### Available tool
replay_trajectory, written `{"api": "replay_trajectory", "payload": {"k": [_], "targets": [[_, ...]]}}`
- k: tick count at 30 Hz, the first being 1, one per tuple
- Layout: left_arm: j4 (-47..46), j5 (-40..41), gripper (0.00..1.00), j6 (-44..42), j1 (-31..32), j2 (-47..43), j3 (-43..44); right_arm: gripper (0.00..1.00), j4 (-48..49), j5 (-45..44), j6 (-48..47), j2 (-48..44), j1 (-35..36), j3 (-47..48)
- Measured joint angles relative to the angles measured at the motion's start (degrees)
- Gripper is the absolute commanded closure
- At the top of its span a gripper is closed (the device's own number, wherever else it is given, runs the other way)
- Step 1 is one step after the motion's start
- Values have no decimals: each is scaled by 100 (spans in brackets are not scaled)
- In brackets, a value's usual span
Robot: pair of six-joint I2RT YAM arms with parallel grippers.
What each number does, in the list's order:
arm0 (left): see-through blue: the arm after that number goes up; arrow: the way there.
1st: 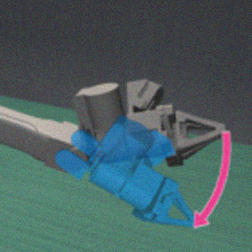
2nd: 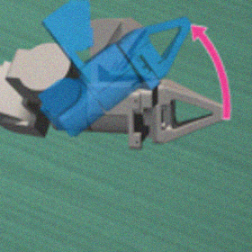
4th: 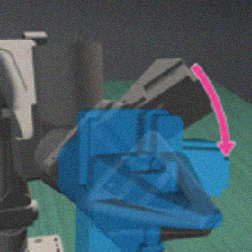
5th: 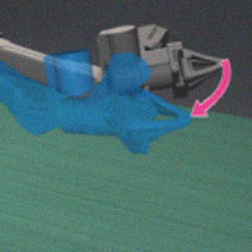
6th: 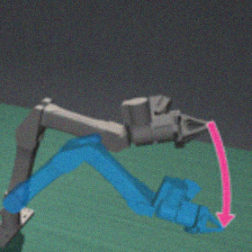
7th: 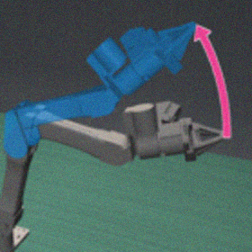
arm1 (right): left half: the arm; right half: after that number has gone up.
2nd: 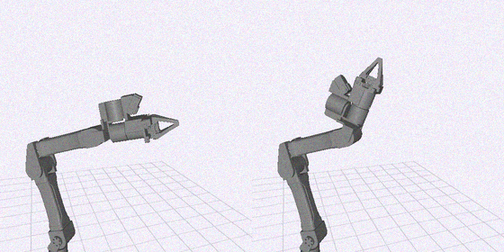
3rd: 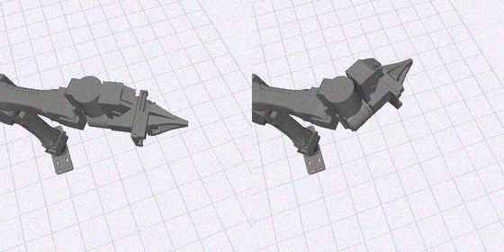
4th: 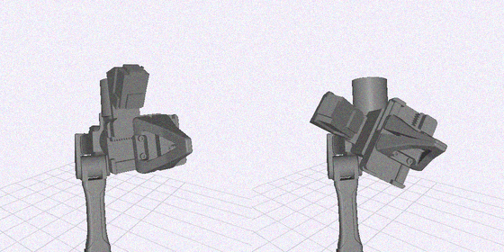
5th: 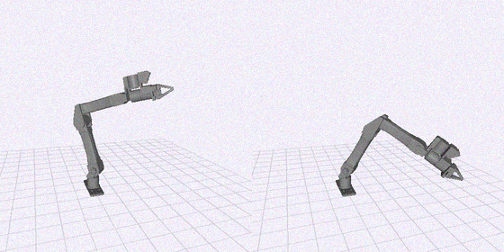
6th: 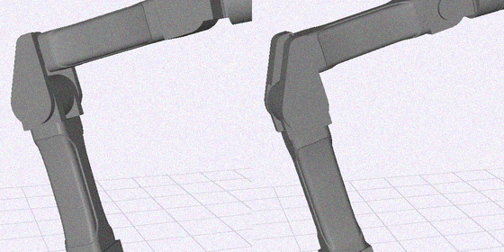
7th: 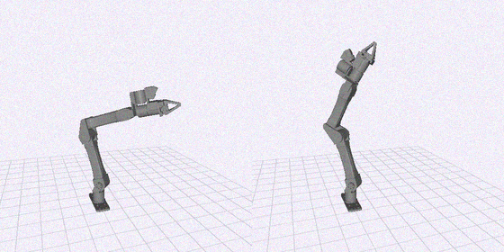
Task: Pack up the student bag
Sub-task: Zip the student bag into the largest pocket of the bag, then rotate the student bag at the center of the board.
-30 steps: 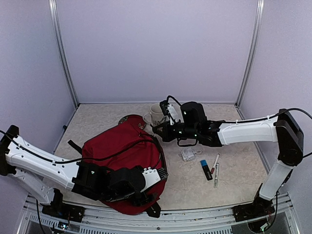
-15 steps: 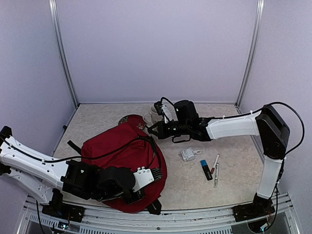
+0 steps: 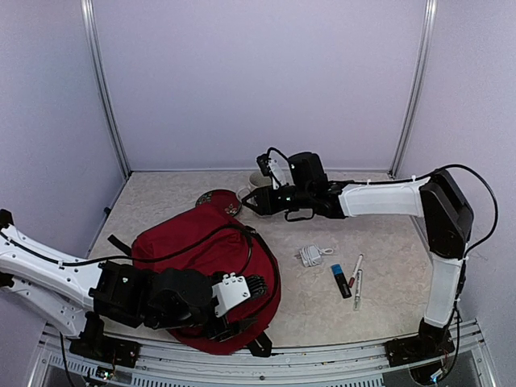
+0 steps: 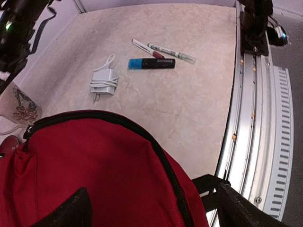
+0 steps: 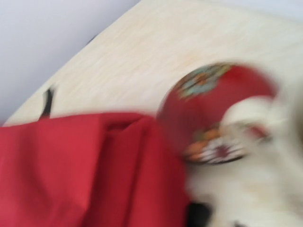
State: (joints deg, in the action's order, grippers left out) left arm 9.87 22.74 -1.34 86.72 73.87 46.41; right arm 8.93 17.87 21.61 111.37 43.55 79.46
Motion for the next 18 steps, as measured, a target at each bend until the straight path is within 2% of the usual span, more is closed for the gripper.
{"api": "replay_trajectory", "payload": {"k": [5,7,10,13,18], "targets": [[-179,-638,7,157,-839,-352,267,0,-595,-577,-302,-1134,-50,-236],[-356,-925,1,245,-1357,-597,280,0,-769,-785,-354,-1665,114,-457],[-570,-1169,1,479,-2328,-935,282,0,-1126,-1040,-293,-2118,546,-750],[-599,-1233,1,839,-3279,-1021,284,0,-1550,-1172,-111,-2127,901,-984],[-435,-1646,1,1541,-5001,-612,275,0,-2256,-1167,238,-1998,1154,-1423]]}}
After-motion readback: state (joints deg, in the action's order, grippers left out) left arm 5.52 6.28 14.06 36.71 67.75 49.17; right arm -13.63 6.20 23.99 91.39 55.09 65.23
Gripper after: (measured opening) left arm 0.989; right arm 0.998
